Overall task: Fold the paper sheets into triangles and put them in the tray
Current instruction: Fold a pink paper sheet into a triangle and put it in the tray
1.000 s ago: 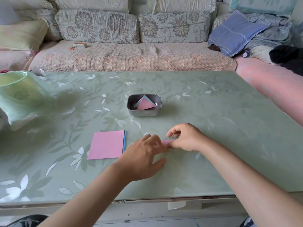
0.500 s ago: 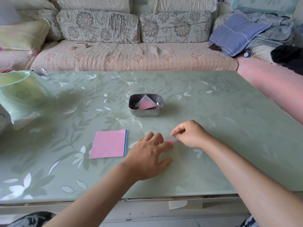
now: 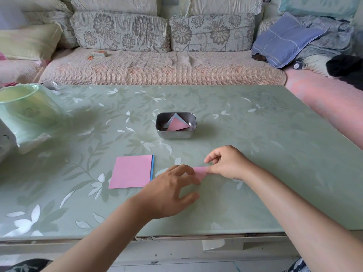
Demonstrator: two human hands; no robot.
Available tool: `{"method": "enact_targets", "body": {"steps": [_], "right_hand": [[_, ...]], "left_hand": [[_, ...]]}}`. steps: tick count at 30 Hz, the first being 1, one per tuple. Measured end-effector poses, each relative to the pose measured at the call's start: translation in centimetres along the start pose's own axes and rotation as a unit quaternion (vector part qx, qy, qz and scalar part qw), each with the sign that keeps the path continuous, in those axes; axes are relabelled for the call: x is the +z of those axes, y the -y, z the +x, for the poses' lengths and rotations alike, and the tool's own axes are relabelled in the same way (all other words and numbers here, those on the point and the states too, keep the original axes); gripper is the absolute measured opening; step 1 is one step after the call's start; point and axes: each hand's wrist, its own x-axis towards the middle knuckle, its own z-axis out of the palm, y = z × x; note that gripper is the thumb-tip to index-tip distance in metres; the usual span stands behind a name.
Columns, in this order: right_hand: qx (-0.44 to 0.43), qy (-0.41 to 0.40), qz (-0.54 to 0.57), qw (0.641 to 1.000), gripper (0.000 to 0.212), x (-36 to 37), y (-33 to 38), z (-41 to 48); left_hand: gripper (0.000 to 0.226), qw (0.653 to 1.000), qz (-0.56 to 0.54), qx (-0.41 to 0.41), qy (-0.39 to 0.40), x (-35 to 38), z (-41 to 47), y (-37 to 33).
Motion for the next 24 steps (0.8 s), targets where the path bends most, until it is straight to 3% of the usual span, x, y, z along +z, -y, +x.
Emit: {"method": "enact_targets", "body": {"steps": [8,14,24], "right_hand": [[-0.027,0.005,-0.016,0.999,0.031,0.2,-0.2,-0.1],[-0.093,0.007,-0.08,0.992,0.014,0.4,-0.4,-0.4],[-0.129,0.017,-0.1,0.986,0.016,0.4,-0.4,-1.0]], "left_hand": [[0.021,0.999,-0.034,-0.012,-0.038,-0.1,1.1,0.6],[0.042,0.996,0.012,-0.056,-0.063,0.7,3.3,0.5],[0.041,0.994,-0.016,-0.092,-0.063,0.5,4.7,0.8]]}}
